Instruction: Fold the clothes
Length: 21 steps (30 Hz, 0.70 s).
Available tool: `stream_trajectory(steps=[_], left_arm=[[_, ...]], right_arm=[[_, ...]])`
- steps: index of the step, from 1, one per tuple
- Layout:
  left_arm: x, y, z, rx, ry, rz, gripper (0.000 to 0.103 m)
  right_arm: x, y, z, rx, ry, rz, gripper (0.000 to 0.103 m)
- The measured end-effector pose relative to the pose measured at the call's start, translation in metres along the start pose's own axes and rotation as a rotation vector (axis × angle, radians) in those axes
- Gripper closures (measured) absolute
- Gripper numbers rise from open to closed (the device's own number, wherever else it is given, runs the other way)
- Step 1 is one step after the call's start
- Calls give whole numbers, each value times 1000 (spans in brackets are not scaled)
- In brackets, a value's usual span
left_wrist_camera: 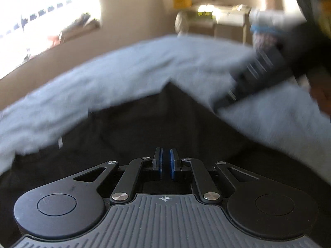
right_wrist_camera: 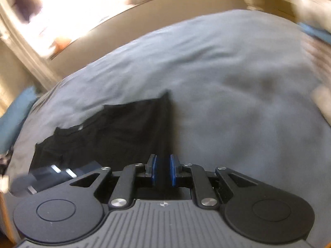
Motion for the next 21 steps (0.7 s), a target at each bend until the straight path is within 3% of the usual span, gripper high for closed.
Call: stream_trajectory(steps=[3,4,8,10,13,16,19,21], left_arm=[[-1,-8,0,12,21,27,96],[-1,-9,1,16,29,22,96],[1,-11,4,40,49,-3,95],[1,-12,8,55,63,0,89],[-1,-12,13,66,71,25,83],[-4,-14,12,63,78,45,78],[-6,-14,12,61,85,51,77],[-7,-14,12,61,90,57,72]], right_arm=[[-6,-1,-24,-31,-21,93,92],[1,-5,-34,-46,-55,109,103],[13,0,-32,-21,-46,8,103],[0,7,-27,9,-36,57,103],[-11,13,-45,-17,-23,103,103],[10,24,-72,-6,-71,89,103],[15,43,-71,28,-83,26,103],[7,50,-64,41,-63,48,103]])
Point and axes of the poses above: each gripper's, at about its wrist camera, not at the fingertips, and z roughly against the way its jaws point, x to its right, y to its top, the point moved 6 cm from there along -z, roughly the way its jaws point, and after that the axes turned 4 degrees about x, right-handed, at the moved point
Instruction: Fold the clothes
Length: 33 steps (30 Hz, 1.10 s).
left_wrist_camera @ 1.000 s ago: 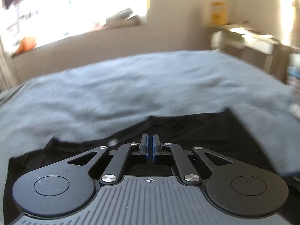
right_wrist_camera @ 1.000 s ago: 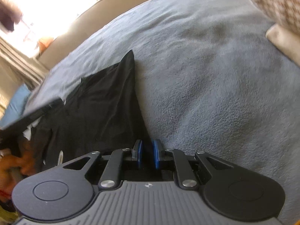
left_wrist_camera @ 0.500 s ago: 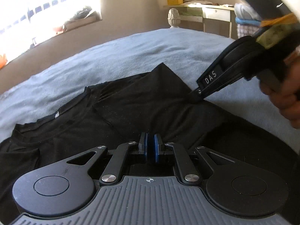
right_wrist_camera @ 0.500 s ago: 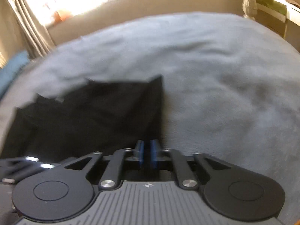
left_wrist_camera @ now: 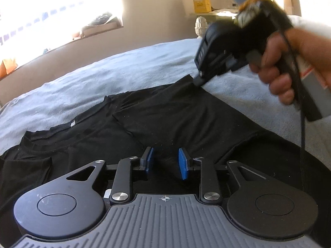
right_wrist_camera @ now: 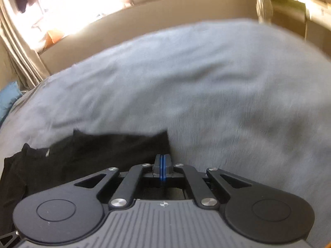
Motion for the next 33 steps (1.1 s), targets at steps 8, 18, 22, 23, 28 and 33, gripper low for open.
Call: stream_trajectory(steps=[8,18,22,23,28,33], left_arm=[[1,-1,2,-8,8,9,69],[-8,1,-2,-30,-7,44,58],[-11,2,0,-41,-9,57,53],[-13,3,2,-45,-10,64,49],[-19,2,8,-52,-17,80,41],[-23,-5,12,-76,-5,101,36]], right_arm=[[19,20,-44,14,-2,-111,103],[44,-12,3,-156,270,-408,98],[79,-34,-3,-163,209,-561,101],[85,-36,8,-140,186,-568,101],[79,-48,56,-123,207,-535,98],[37,-84,65,-277,320,-411,97]])
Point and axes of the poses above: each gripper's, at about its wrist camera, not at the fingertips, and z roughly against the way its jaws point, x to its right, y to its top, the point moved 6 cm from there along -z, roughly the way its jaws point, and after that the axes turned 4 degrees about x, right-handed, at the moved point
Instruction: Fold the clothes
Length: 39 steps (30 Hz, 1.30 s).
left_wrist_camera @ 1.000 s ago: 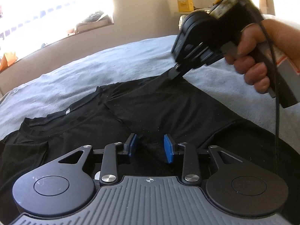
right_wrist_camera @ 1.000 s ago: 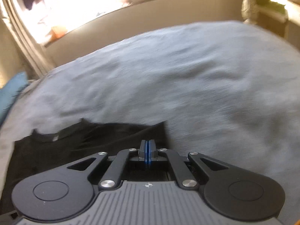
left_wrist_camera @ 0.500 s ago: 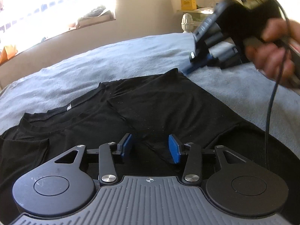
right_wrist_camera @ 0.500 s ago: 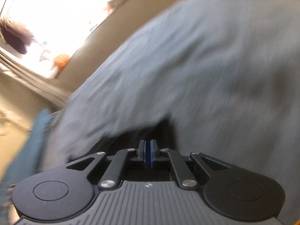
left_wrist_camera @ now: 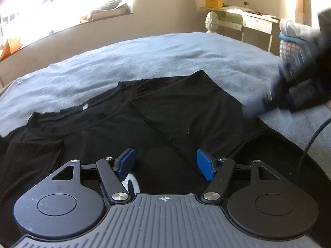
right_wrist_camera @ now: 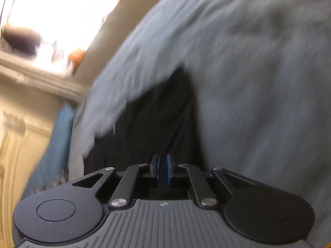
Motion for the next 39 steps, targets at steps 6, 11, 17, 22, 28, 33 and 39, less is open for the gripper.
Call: stream_trajectory(steps=[6,11,17,22,28,33,39], left_arm=[[-8,-11,13,-20,6,13,34],[-14,-10,18,-32,8,-3,34],[-32,3,23,-99,-13,-44,34],[-75,14,40,-181,37,-84,34],[-133,20,80,-276,151,-99,34],[-191,-1,128,-363,328,35,34],[-240,-30,179,-387,526,272,34]], right_arm=[[16,-30,28,0,-74,-43,96],[-24,-12,17,28,49,-23,95],[-43,3,-19,42,103,13,95],[-59,34,-43,109,91,111,95],[-40,70,-74,198,-1,148,95],[1,93,-55,439,-85,-32,95],[-5,80,-42,441,-38,13,95]])
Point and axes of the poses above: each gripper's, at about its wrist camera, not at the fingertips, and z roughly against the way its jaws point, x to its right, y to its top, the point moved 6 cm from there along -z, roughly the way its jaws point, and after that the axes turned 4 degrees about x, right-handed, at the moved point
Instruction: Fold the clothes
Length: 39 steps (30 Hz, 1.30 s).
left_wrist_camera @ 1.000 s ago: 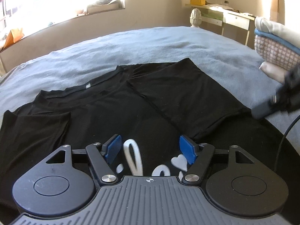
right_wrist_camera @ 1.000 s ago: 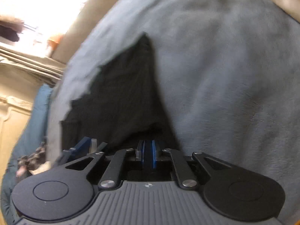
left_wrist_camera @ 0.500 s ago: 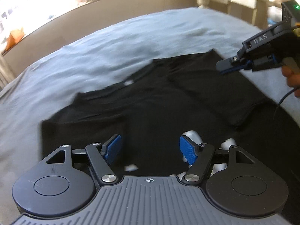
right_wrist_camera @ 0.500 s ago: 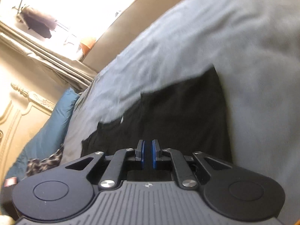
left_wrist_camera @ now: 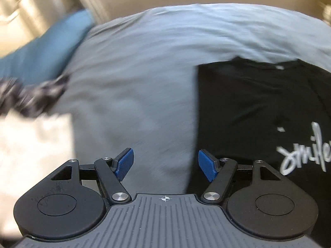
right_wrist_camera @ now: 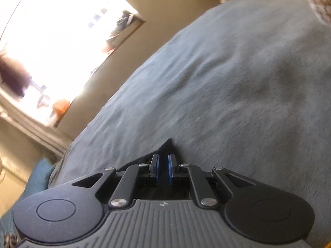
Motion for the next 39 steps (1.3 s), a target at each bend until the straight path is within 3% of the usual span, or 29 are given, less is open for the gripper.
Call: stream_trajectory(steps=[6,11,14,20,22,24,27,30,34,37,39], left_arm=[[-26,-15,13,47,38,56,34],[-47,-12,19,144,-14,104,33],[-59,-12,12,175,-78,147,32],[-81,-25,1,192,-276,206,32],[-88,-26,2,212,-330,192,32],[-95,-26,7,254,-371,175,32],[-91,-33,11,290,-450,147,32],[-73,-50,7,259,-558,147,32],[-41,-74,2,216,-678,121,32],[-23,-80,2,219,-710,44,32],[-15,-76,-1,219,-731,5,32]], right_arm=[[-31,-13,-4,-74,37,33,95],[-65,-20,27,-60,56,93,95],[-95,-28,56,-67,70,190,95],[-156,-57,129,-75,55,345,95],[-174,-70,153,-79,45,394,81],[-186,-90,172,-62,8,419,75],[-189,-128,183,-60,-60,381,75],[-181,-175,183,-94,-193,299,76],[-183,-213,193,-134,-380,330,77],[-192,-218,207,-132,-477,455,77],[-201,-198,228,-28,-529,506,77]])
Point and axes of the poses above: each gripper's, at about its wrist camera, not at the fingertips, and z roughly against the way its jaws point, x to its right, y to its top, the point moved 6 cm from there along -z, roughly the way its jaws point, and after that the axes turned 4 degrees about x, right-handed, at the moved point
